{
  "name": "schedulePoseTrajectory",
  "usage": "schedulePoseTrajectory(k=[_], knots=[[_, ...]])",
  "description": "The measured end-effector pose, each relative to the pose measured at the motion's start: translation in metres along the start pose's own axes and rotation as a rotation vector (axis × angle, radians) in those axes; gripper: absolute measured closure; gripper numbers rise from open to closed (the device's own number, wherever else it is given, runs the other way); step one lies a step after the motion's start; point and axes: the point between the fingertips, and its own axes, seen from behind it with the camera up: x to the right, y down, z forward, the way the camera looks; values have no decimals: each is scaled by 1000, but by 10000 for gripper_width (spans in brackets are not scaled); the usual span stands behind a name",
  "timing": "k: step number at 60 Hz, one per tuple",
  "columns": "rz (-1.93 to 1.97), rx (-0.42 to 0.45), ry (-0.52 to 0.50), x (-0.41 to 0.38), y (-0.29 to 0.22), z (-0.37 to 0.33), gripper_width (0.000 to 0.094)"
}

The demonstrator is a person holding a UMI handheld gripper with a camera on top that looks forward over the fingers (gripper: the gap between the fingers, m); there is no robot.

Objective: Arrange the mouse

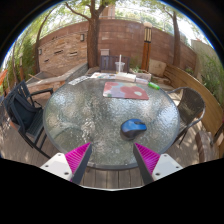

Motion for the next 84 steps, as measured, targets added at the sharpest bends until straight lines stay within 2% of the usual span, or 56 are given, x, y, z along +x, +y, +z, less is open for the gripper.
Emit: schedulePoseTrajectory(k=[15, 28, 34, 40, 48, 55, 62, 69, 74, 80, 84], knots=[[137, -36, -9, 48, -17, 80, 91], [138, -30, -16, 49, -51, 118, 105], [102, -55, 32, 52, -53, 134, 219], [88, -50, 44, 49, -57, 137, 426], [88, -78, 61, 49, -54, 133, 541], [72, -69, 70, 45, -65, 123, 571], [63, 7, 13, 19, -118, 88, 571], [25, 153, -56, 0, -211, 67, 571], [22, 239, -74, 4, -277, 79, 573], [71, 259, -78, 27, -325, 127, 573], [88, 231, -49, 50, -326, 178, 575]])
